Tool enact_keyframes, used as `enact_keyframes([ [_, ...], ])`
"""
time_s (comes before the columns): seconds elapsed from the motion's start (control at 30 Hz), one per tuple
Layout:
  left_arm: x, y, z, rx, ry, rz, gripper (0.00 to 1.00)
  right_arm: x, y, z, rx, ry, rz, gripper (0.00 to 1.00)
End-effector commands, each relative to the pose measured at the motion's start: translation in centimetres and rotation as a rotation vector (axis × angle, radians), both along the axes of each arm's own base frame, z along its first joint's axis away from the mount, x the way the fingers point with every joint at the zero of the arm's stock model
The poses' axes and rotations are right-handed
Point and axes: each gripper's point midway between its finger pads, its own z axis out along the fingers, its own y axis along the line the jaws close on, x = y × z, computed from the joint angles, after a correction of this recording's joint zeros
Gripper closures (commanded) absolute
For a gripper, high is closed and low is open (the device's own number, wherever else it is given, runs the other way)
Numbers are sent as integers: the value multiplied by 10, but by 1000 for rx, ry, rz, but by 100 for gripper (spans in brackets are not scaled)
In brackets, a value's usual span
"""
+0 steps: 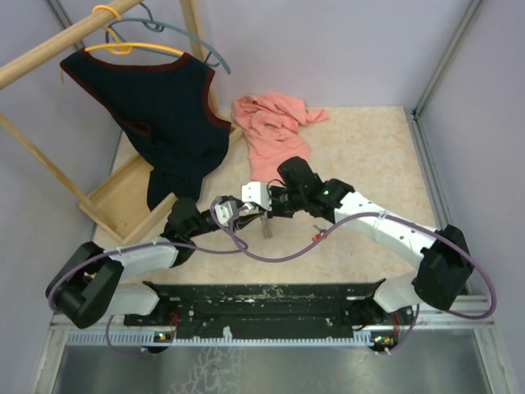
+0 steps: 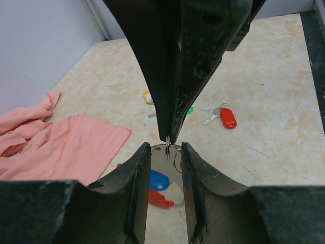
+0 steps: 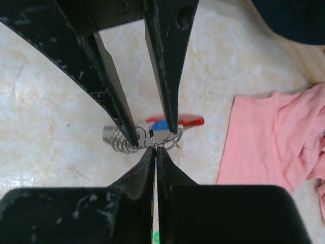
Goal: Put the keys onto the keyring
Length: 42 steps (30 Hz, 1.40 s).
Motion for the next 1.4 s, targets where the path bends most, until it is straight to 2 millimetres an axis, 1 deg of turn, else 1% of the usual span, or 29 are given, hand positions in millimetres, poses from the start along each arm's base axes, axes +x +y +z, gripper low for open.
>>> enact_keyframes([
  [0.0, -6, 1, 5, -7, -21, -27, 64, 5, -8, 5, -87, -34, -36, 100],
  [0.27, -3, -3, -3, 6, 5, -37, 66, 2, 0, 10, -87, -56, -10, 100],
  [0.47, -6, -9, -6, 19, 21, -80, 66, 2, 2, 11, -79, -60, -5, 100],
  [0.63, -7, -12, -8, 30, 34, -102, 69, 1, 5, 13, -69, -66, 6, 100],
  [0.83, -6, -15, -11, 37, 52, -114, 81, -1, 9, 17, -37, -75, 20, 100],
  [0.93, -5, -15, -10, 36, 51, -112, 92, -2, 9, 17, -22, -81, 26, 100],
  [1.03, -6, -16, -11, 34, 66, -123, 95, -3, 12, 18, -2, -82, 33, 100],
  [1.07, -6, -17, -11, 33, 71, -125, 98, -4, 13, 20, 10, -83, 38, 100],
  [1.1, -6, -17, -13, 36, 76, -125, 100, -5, 14, 22, 24, -86, 39, 100],
  [1.13, -6, -17, -14, 33, 81, -124, 100, -5, 14, 24, 36, -90, 33, 98],
  [1.23, -5, -12, -15, 9, 92, -94, 100, -1, 8, 28, 80, -118, -2, 84],
  [1.27, -6, -11, -10, -16, 75, -91, 100, -1, 3, 27, 97, -116, -10, 79],
  [1.37, -7, -3, -4, -70, 66, -78, 100, -5, -11, 27, 167, -82, 1, 72],
])
